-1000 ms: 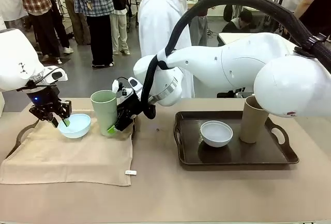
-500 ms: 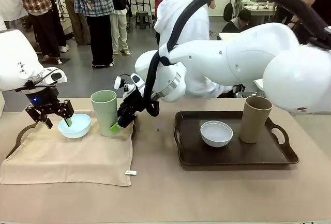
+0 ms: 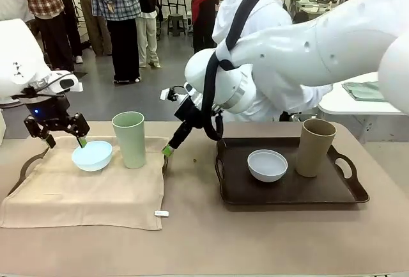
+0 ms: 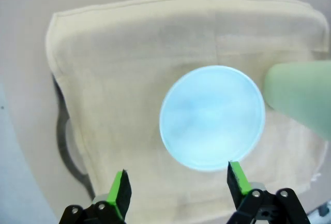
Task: Set up a tray with a mat and arrange the tableware.
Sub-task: Place the Picnic Bowl and Reusable plastic cup back onto the Handle tray in front of the human's position.
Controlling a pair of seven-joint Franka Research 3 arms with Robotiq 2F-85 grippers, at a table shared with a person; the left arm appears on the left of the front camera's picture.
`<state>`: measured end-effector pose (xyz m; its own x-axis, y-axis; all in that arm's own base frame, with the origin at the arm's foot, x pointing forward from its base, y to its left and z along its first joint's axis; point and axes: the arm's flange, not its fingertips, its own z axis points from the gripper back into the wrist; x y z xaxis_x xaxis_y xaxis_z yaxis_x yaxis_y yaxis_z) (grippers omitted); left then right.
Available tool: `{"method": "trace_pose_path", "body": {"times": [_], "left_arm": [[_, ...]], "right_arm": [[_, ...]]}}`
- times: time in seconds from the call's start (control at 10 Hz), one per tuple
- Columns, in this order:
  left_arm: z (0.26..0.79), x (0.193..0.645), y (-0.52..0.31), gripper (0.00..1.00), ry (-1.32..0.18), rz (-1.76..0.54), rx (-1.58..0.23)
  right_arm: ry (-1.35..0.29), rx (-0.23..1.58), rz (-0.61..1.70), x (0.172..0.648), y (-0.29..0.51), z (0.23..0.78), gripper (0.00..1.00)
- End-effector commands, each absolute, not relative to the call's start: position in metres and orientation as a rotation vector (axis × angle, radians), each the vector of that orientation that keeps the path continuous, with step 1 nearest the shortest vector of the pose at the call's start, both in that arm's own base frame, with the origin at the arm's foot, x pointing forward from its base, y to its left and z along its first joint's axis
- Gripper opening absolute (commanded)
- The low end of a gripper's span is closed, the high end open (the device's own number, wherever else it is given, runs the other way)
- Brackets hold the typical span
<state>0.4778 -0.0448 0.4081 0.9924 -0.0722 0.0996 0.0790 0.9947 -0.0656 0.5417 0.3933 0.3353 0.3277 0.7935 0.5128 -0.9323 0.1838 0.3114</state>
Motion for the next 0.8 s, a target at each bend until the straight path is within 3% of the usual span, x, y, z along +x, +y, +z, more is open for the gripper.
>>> {"method": "trace_pose_path", "body": {"times": [0.0, 0.3, 0.7], "left_arm": [[0.443, 0.448, -0.068, 0.97, -0.123, -0.127, 0.017], [0.477, 0.429, -0.106, 0.97, -0.138, -0.177, 0.074], [0.512, 0.417, -0.151, 0.97, -0.14, -0.151, 0.012]], "right_arm": [[-0.081, 0.572, 1.031, 0.519, 0.379, 0.38, 1.0], [0.007, 0.447, 0.756, 0.485, 0.352, 0.442, 1.0], [0.116, 0.199, 0.417, 0.435, 0.333, 0.489, 1.0]]}}
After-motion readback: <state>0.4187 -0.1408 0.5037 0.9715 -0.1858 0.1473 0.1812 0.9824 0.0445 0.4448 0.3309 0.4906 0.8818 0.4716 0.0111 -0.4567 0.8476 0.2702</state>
